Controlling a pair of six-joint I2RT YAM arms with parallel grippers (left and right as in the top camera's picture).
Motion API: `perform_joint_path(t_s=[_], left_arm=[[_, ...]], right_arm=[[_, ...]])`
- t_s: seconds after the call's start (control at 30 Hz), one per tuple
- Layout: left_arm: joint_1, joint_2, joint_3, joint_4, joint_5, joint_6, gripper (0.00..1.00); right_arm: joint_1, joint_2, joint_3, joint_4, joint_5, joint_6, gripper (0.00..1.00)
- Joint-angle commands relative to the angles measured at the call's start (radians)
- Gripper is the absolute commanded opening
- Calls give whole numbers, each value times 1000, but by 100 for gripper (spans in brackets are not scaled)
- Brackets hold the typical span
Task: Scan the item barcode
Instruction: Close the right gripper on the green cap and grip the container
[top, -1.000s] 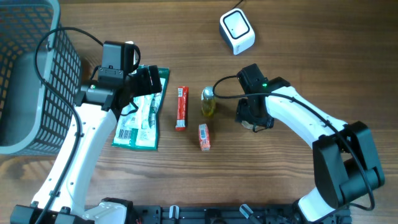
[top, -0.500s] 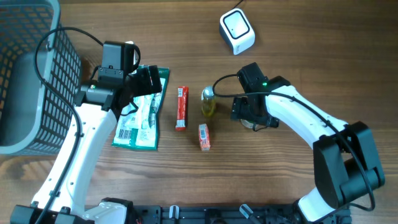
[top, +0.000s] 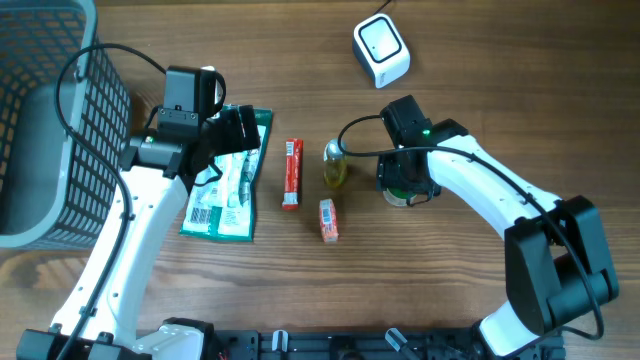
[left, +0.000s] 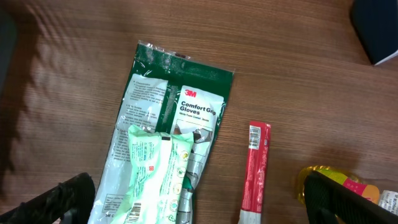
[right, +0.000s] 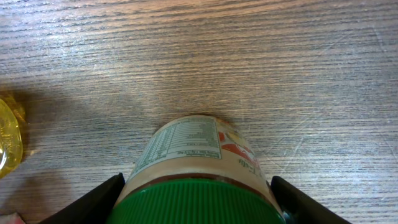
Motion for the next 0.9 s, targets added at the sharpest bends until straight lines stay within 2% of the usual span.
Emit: perform_joint_path(t_s=[0.0,0.4,0.47,0.53,0.7,0.87], left_arm=[[7,2,3,2,8,2,100],[7,2,3,2,8,2,100],[7,2,3,2,8,2,100],[7,2,3,2,8,2,100],[7,2,3,2,8,2,100],[7,2,3,2,8,2,100]], right_arm=[[-15,-13,19,-10,3,-6,72],[-15,-5,10,-20,3,-5,74],[-15,-4,0,-15,3,-6,80],[-15,-4,-12,-7,3,-5,81],[-15,-4,-18,10,-2,-6,76],[-15,-4,-18,9,-27,-6,76]])
